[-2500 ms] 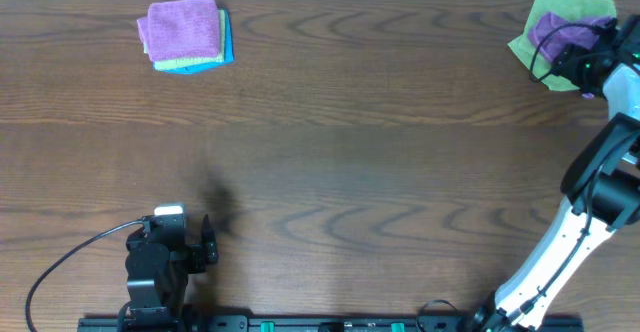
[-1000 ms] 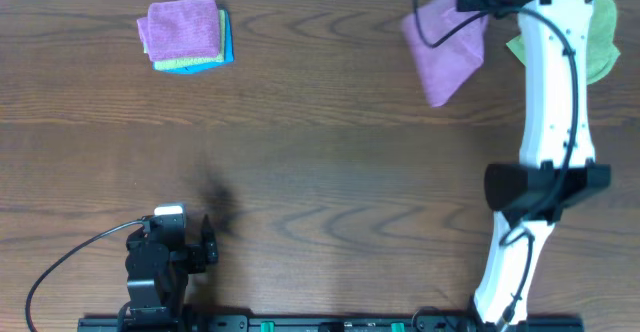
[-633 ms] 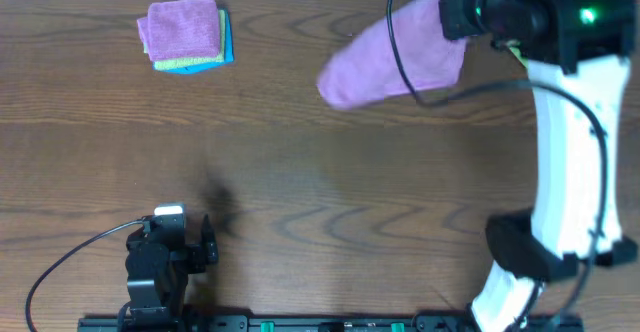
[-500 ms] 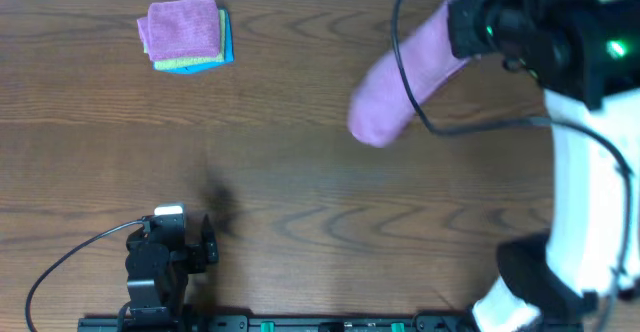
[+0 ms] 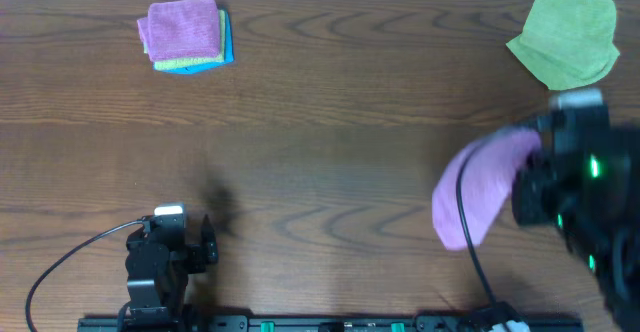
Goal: Fold the cloth
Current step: 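Grasp the purple cloth with the right gripper and drag it toward center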
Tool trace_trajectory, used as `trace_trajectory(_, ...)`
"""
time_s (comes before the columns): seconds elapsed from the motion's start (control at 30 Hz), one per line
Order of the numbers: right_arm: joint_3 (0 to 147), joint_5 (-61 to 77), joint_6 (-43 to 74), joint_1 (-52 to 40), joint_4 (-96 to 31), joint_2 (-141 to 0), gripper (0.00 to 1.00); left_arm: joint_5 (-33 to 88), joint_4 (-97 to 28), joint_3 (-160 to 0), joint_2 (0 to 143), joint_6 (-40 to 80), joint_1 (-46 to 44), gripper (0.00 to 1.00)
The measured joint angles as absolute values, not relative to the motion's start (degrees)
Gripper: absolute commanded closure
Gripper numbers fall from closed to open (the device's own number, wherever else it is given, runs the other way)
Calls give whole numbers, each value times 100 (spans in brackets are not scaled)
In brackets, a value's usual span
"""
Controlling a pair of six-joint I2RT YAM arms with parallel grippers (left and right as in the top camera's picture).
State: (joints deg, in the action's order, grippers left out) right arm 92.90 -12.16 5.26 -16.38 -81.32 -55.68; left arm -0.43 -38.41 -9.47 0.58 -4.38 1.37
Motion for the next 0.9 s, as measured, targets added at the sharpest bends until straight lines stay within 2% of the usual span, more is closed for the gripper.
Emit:
trace_trajectory(0.17, 8530, -919, 572, -1638, -7286, -5487, 98, -43, -3846, -947, 58, -438, 137, 5)
trace_trajectory(0.33, 8412, -209, 541, -1640, -5557, -6855, 99, -43, -3850, -947, 58, -438, 137, 5)
trace_trajectory(0.37, 8479, -64, 541, -1640, -5542, -7290, 75, -43, -3848, -947, 58, -438, 137, 5)
trace_trajectory(0.43, 8595, 161, 541, -1643, -5894, -8073, 16, -43, -3848, -947, 58, -438, 137, 5)
trace_trajectory(0.47, 8624, 226, 541, -1645, -6042, -8377, 1, -43, -3848, -947, 58, -438, 137, 5)
trace_trajectory(0.57, 8720, 320, 517, -1645, -6427, -8871, 1, -45, -3848, -947, 58, -438, 137, 5)
trace_trajectory(0.73, 9004, 12, 471, -1647, -6967, -8720, 2, -45, -3846, -947, 58, -438, 137, 5)
trace_trajectory(0.8, 9039, -106, 429, -1647, -7153, -8595, 17, -43, -3846, -947, 58, -438, 137, 5)
trace_trajectory(0.83, 9043, -154, 421, -1647, -7266, -8534, 31, -43, -3846, -947, 58, -438, 137, 5)
trace_trajectory(0.87, 9041, -198, 410, -1647, -7336, -8501, 47, -43, -3848, -947, 58, -438, 137, 5)
trace_trajectory(0.9, 9021, -220, 412, -1647, -7347, -8484, 71, -43, -3848, -947, 58, -438, 137, 5)
